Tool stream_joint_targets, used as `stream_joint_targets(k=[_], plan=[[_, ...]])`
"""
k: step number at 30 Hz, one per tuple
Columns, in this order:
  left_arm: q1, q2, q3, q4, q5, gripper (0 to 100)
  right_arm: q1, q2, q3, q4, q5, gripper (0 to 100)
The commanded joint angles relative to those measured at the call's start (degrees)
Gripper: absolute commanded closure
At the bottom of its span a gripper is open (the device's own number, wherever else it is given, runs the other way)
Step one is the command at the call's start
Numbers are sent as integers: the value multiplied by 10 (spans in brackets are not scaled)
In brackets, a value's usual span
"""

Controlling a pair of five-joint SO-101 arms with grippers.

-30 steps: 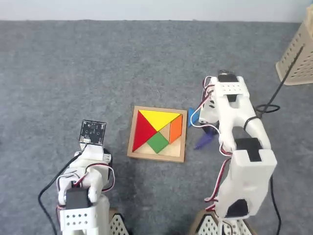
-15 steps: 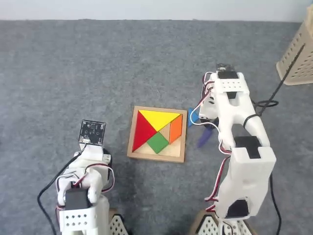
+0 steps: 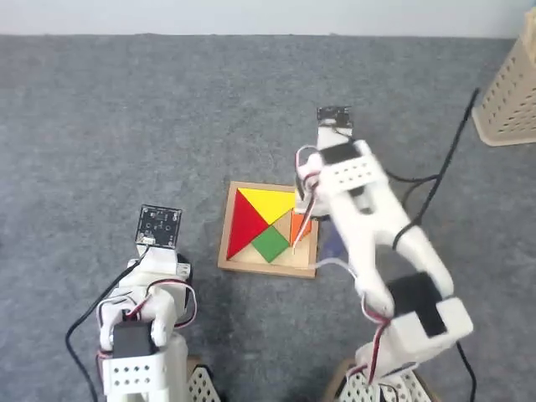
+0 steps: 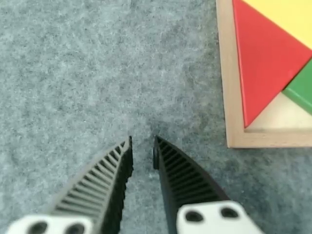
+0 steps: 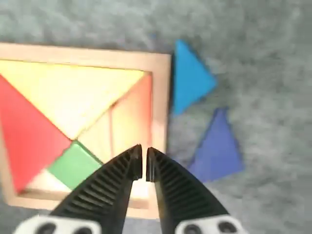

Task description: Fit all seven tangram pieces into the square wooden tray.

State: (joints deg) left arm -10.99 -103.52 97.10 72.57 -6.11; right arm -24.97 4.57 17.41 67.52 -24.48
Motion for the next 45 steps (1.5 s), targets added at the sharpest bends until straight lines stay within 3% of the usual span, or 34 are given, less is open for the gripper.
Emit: stream_joint_targets(k=[1,7,10,18,23,28,31,36,41,45], plan=[[1,-12,-6,0,4,929,-34,-47,8,-39,-60,992],[1,-12,-6,0,4,929,-93,-34,8,-42,-91,991],[1,-12,-6,0,4,929,-80,-37,7,-28,-77,992],[1,-12,-6,0,4,929,145,-80,0,58,183,992],[1,-12,-6,0,4,929,157,-80,49,97,235,992],[1,-12,-6,0,4,929,138,-83,116,-15,236,992],[1,-12,-6,0,4,929,91,-85,120,-10,229,987],[1,-12,-6,0,4,929,72,-82,120,-30,133,841],[1,-12,-6,0,4,929,75,-72,123,-38,121,709],[1,-12,-6,0,4,929,87,-19,123,-73,121,662]])
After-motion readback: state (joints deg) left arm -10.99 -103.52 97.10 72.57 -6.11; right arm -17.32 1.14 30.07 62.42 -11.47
